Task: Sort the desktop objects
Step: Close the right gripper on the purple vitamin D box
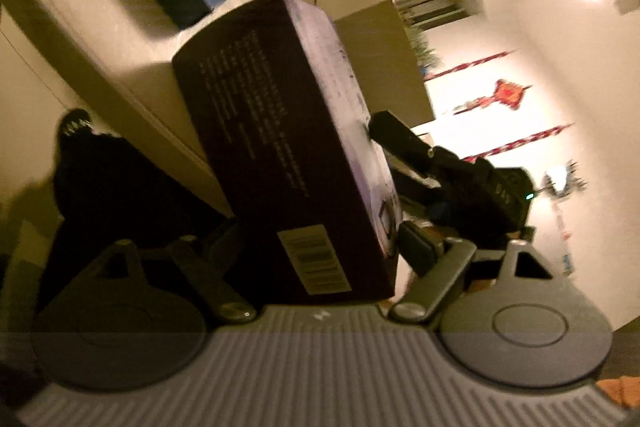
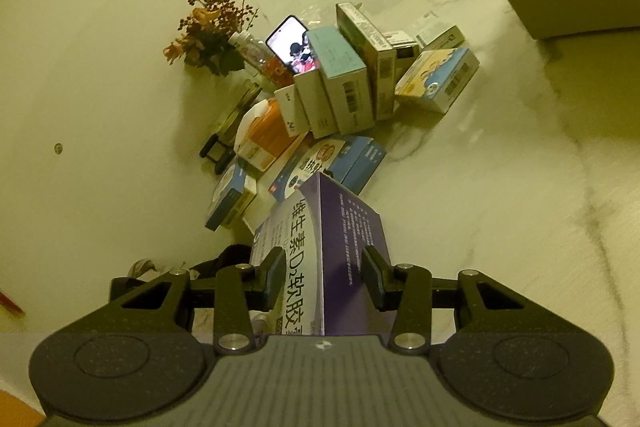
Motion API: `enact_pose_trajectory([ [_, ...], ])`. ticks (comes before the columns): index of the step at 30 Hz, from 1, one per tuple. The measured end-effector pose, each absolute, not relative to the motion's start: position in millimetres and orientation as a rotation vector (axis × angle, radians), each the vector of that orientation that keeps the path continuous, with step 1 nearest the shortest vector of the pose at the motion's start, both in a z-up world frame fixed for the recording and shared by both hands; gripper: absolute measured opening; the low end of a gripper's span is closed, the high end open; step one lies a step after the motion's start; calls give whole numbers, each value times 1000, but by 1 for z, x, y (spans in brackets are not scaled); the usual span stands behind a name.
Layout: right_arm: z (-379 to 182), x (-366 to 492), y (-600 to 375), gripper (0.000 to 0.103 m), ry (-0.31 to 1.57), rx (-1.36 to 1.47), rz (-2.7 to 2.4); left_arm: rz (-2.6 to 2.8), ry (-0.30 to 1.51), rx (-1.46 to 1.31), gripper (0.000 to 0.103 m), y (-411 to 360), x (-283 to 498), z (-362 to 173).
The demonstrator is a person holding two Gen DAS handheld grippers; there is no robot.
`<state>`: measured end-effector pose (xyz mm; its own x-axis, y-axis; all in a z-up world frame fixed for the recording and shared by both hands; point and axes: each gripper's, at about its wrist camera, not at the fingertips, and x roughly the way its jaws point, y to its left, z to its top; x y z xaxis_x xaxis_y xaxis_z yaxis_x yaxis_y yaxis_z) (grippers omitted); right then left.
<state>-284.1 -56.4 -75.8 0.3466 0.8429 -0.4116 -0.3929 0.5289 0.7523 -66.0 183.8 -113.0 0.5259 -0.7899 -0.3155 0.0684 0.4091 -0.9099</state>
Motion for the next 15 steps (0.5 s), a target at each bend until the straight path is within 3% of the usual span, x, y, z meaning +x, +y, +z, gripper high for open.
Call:
enact_pose_trajectory([
  [15,-94,-276,-60,76,973,676,867,-808,684,-1149,70,183,-62,-156],
])
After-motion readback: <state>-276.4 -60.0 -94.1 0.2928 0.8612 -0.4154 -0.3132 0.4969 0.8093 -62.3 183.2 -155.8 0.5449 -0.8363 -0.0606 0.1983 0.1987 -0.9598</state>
